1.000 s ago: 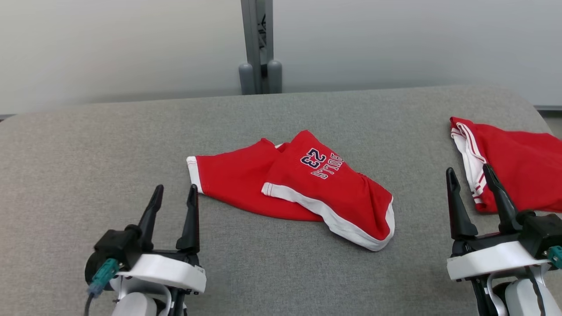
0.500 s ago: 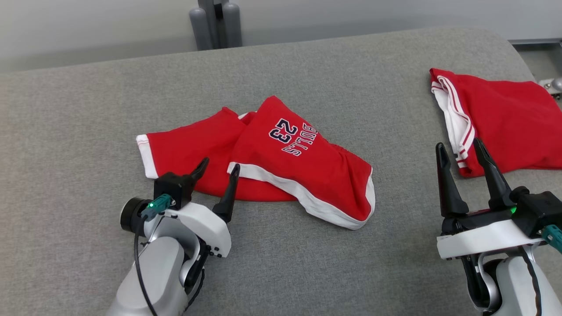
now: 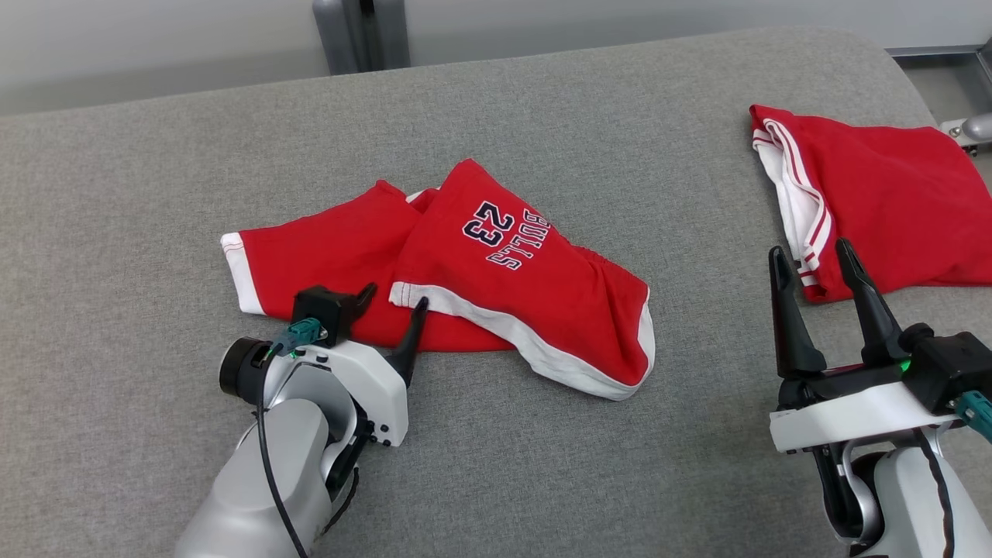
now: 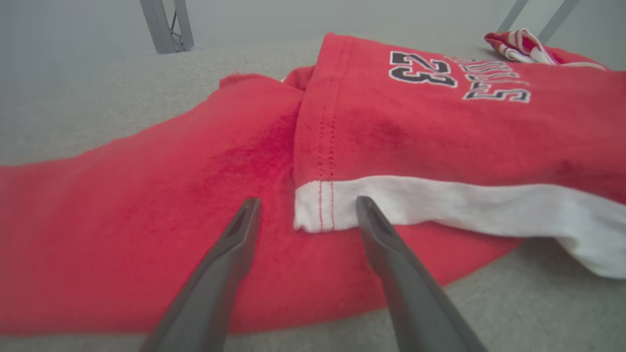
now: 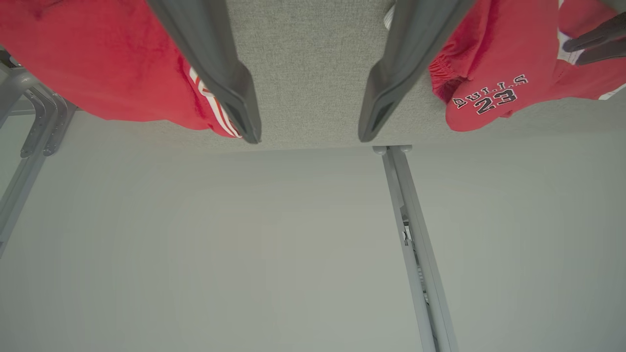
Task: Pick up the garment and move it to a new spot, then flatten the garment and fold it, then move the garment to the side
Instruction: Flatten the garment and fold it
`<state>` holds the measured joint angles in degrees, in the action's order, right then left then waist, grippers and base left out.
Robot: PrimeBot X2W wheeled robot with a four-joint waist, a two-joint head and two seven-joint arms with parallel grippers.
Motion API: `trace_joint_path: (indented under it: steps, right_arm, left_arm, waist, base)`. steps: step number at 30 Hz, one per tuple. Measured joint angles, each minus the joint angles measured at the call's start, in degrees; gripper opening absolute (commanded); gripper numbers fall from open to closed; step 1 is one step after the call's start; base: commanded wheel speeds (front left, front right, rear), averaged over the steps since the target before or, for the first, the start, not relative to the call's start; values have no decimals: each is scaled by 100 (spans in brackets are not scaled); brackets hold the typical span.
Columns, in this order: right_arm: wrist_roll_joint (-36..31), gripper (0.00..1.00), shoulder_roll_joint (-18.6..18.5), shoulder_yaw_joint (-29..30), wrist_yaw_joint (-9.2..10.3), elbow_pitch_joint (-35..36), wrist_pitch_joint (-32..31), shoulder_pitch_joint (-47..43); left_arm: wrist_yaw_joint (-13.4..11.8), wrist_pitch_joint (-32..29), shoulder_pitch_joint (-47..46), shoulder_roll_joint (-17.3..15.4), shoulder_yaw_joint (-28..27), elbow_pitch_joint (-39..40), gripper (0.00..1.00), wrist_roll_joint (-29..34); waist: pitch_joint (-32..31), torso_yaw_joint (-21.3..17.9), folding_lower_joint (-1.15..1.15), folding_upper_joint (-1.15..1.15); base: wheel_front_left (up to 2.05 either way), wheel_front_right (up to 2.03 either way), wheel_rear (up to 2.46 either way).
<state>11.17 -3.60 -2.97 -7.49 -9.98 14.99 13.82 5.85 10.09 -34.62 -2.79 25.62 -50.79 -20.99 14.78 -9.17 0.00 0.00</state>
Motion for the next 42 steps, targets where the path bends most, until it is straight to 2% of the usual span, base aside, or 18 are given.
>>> trace_joint_path:
  steps: [13,14,15,17,18,19,31,35,41,42]
  right_arm:
    - [-3,100,25,-57,0,-80,0,42]
    - [-2,100,26,-56,0,-92,0,44]
    - [-3,100,29,-55,0,-109,-1,53]
    - [-3,100,32,-57,0,-132,-1,75]
    - [-2,100,33,-58,0,-137,0,78]
    - [-3,100,34,-57,0,-142,0,78]
    - [-36,100,-37,27,0,-415,-1,-25]
    - [-65,100,-304,-202,0,-546,0,-11]
    - [-83,100,-878,-911,-1,-971,-1,90]
    - [-5,100,-1066,-1115,0,-1154,-1,107]
  left_arm:
    - [71,160,-323,1,411,-466,100,-181]
    - [73,163,-330,1,444,-485,87,-194]
    - [88,172,-330,2,474,-511,57,-236]
    - [99,204,-331,1,519,-544,22,-280]
    - [100,212,-331,1,537,-555,7,-298]
    - [108,230,-332,1,557,-560,0,-324]
    - [96,465,-285,2,642,-412,0,-628]
    - [60,481,-99,1,634,-188,0,-627]
    - [-16,489,194,-60,501,187,0,-601]
    - [-57,489,309,-113,425,303,0,-601]
  waist:
    - [5,-32,0,0]
    - [6,-35,0,0]
    - [6,-37,0,0]
    - [2,-40,0,0]
    - [-1,-41,0,0]
    - [-7,-39,0,0]
    - [-294,133,0,0]
    - [-407,304,0,0]
    - [-555,579,0,0]
    - [-605,671,0,0]
  base:
    - [0,0,0]
    - [0,0,0]
    - [0,0,0]
    - [0,0,0]
    - [0,0,0]
    - [0,0,0]
    - [0,0,0]
    - [0,0,0]
    - [0,0,0]
    - [0,0,0]
